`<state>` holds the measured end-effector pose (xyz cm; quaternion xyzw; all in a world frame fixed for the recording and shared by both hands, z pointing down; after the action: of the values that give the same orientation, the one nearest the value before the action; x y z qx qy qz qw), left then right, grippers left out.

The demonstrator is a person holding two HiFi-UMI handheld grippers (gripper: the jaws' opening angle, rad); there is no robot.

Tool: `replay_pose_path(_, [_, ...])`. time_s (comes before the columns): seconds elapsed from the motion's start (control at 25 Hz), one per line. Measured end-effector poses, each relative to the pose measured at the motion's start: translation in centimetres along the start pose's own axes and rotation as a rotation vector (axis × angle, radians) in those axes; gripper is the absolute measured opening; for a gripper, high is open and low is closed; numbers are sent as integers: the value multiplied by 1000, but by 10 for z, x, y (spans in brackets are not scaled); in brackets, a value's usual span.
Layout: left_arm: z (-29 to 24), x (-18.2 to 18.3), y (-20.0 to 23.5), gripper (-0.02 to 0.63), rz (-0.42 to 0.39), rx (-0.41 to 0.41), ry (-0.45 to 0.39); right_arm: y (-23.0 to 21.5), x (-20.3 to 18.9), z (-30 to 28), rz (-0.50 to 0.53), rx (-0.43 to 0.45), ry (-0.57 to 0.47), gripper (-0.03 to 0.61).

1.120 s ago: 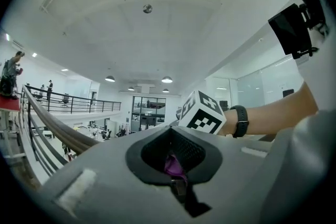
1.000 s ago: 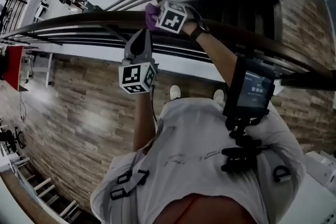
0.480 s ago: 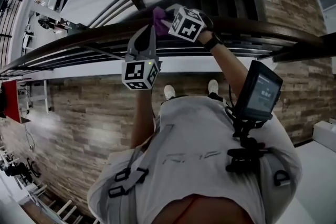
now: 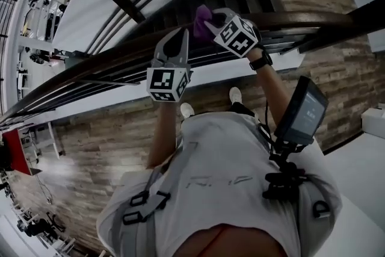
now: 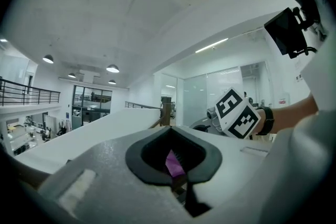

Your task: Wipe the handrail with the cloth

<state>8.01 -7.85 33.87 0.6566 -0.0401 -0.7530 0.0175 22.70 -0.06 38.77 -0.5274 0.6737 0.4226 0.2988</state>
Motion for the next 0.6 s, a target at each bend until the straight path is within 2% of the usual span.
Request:
replay_pose_path(0.32, [-64,-14,-69,2,20,-206,25,-56,-57,82,-98,-236,7,54])
replay_pose_path(0.6, [-117,-25,-139,2,53,-369,49,-114,-118,162,-150,-504,41,54])
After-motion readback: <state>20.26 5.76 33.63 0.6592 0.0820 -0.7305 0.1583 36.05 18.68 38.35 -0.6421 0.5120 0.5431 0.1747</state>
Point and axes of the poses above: the fingertips, and each gripper's own axes: z backward along the fingers, y to its left, x out of its top, the point moved 8 cm from there along z, backward along the fingers, and after that the axes turned 12 degrees about -y, right-handed, at the moved point
